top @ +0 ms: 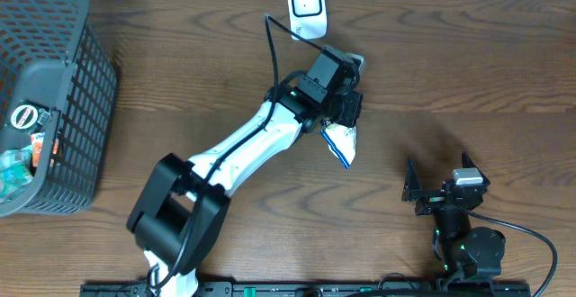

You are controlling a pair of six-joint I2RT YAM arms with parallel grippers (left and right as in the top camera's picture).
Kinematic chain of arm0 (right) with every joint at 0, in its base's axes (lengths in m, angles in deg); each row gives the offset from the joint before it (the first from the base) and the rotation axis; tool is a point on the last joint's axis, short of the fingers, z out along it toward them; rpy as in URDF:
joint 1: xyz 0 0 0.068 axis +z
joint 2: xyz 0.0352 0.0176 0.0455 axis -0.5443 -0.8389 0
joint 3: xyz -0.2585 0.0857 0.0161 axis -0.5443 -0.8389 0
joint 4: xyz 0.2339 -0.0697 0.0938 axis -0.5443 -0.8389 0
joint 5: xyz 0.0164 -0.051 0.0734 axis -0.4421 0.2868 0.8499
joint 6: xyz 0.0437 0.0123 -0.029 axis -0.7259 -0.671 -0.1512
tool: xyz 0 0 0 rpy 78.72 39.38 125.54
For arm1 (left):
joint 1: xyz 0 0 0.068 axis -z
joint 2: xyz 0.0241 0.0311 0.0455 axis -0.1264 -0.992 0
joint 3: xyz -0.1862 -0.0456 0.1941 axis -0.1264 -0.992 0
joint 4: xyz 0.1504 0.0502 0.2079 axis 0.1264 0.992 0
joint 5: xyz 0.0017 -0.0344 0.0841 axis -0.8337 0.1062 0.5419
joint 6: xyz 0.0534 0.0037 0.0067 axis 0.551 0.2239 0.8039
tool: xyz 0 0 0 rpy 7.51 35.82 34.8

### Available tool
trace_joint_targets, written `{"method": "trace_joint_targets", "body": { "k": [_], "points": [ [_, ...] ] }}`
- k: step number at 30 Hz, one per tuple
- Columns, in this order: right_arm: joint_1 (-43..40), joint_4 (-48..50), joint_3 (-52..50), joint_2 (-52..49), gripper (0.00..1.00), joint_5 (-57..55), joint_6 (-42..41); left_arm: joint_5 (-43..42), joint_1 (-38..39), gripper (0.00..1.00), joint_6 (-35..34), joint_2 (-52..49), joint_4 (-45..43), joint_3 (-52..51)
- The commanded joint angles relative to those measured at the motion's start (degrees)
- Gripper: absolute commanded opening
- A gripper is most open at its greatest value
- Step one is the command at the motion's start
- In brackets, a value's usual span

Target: Scan the item barcode

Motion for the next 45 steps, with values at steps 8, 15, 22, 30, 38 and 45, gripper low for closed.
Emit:
{"method": "trace_joint_targets", "body": {
  "k": [8, 15, 22, 30, 38, 45],
  "points": [
    [-0.13, -0.22, -0.07, 0.31, 0.99, -0.46, 0.26, 15.61, -0.66, 0.08, 3.48, -1.62, 5.73, 0.33],
    [-0.13, -0.22, -0.07, 0.31, 0.99, -0.46, 0.26, 17.77, -1.4, 0.08, 6.32, -1.73, 9.6, -1.57],
    [-0.13, -0.22, -0.07, 0.31, 0.99, -0.46, 0.26, 20.33, -3.08, 0.08, 6.29, -1.73, 13.73, -1.68],
    [-0.13, -0.22, -0.07, 0.31, 0.99, -0.46, 0.26, 20.31, -3.89, 0.08, 6.27, -1.92, 13.03, -6.47],
    [-0.13, -0.22, -0.07, 0.31, 0.99, -0.46, 0.26, 20.31, -3.91, 0.08, 6.27, -1.9, 12.5, -7.06],
    [-0.13, -0.22, -0.07, 0.31, 0.99, -0.46, 0.26, 20.31, -3.91, 0.08, 6.29, 2.62, 13.22, -3.02]
  ]
}}
